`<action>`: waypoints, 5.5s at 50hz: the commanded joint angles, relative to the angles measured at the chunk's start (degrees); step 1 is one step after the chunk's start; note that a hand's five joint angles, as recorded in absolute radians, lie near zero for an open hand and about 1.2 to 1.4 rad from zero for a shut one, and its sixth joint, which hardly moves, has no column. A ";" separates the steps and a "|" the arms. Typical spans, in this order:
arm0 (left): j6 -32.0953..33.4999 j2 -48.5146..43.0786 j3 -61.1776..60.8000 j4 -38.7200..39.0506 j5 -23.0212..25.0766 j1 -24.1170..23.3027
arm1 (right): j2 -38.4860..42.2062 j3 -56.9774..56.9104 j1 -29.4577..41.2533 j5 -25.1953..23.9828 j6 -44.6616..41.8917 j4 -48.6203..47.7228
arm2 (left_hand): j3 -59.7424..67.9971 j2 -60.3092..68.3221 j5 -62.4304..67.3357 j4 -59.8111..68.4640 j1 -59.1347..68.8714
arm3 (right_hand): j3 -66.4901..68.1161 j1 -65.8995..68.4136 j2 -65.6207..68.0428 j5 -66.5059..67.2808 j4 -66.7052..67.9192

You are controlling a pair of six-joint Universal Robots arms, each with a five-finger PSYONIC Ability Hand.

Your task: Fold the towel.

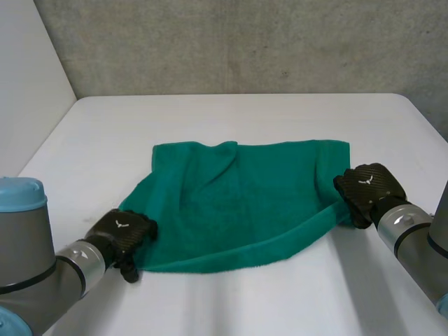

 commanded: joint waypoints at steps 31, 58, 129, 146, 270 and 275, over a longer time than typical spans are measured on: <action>0.48 -7.12 3.22 9.11 0.11 0.72 | -0.04 0.41 0.22 0.00 -0.13 -0.13 | 17.47 17.42 16.92 17.21 17.49 | 11.92 23.80 12.53 12.55 11.83; 0.22 1.13 5.07 9.20 -0.33 0.54 | -3.98 -3.10 -0.31 0.62 -1.36 3.01 | 52.78 52.73 52.23 52.53 52.80 | 11.92 23.80 12.53 12.55 11.83; 5.14 -6.16 12.37 18.60 -5.25 1.33 | 7.87 -7.24 0.41 -0.96 -1.02 2.33 | 52.78 52.73 52.23 52.53 52.80 | -28.21 -16.32 -27.59 -27.58 -28.29; 5.05 -4.40 9.38 18.52 -5.16 1.77 | 5.67 -5.13 -10.24 -8.35 2.85 4.35 | 52.78 52.73 52.23 52.53 52.80 | -31.59 -19.71 -30.98 -30.96 -31.68; 7.94 10.45 3.23 -14.79 -5.60 5.21 | -13.58 1.37 -21.31 -7.73 -26.66 36.06 | 52.78 52.73 52.23 52.53 52.80 | 11.92 23.80 12.53 12.55 11.83; 12.51 9.85 2.34 -12.79 -5.60 4.06 | -12.53 1.11 -21.05 -7.73 -26.51 33.63 | 52.78 52.73 52.23 52.53 52.80 | 11.92 23.80 12.53 12.55 11.83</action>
